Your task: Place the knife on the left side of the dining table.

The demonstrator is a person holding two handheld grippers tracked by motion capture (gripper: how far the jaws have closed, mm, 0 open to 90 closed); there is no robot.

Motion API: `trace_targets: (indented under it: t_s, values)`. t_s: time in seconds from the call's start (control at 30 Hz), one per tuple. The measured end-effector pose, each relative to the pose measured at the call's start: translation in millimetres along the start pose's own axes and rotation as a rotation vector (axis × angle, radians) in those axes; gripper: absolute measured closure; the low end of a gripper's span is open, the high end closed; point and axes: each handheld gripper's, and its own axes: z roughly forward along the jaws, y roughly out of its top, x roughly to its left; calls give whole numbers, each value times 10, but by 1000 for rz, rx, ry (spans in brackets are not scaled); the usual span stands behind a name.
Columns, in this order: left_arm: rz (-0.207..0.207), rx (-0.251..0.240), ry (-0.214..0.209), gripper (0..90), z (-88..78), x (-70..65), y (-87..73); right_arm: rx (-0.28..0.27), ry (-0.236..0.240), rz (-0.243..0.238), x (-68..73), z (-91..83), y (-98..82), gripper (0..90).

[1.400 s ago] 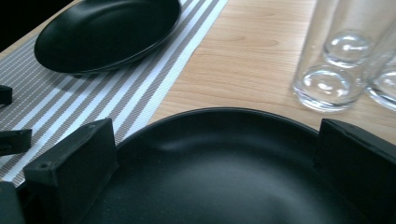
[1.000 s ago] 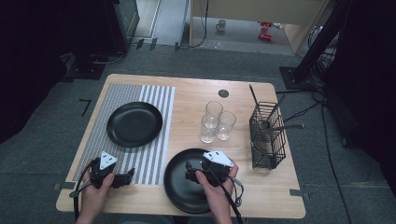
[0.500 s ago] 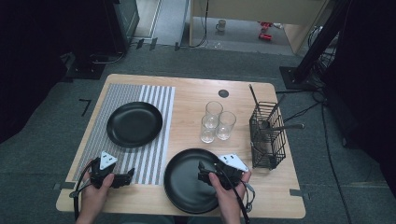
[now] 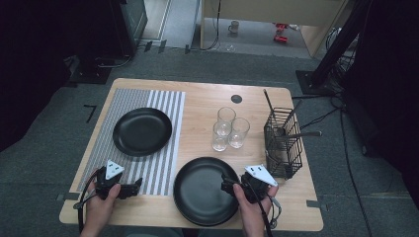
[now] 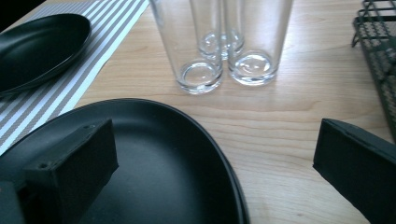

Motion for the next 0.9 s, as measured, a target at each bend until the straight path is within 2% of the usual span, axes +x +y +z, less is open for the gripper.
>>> trace_targets:
  t_s: [0.57,0.83,0.9]
  values:
    - [0,-1,1,33,1,0,0,-72,-59,45,-319,-291,19,0]
    - [0,-1,1,33,1,-1,0,-98,-79,49,-434,-406,68,1]
    - [0,-1,1,33,1,-1,0,-130,-97,45,-468,-461,86,38]
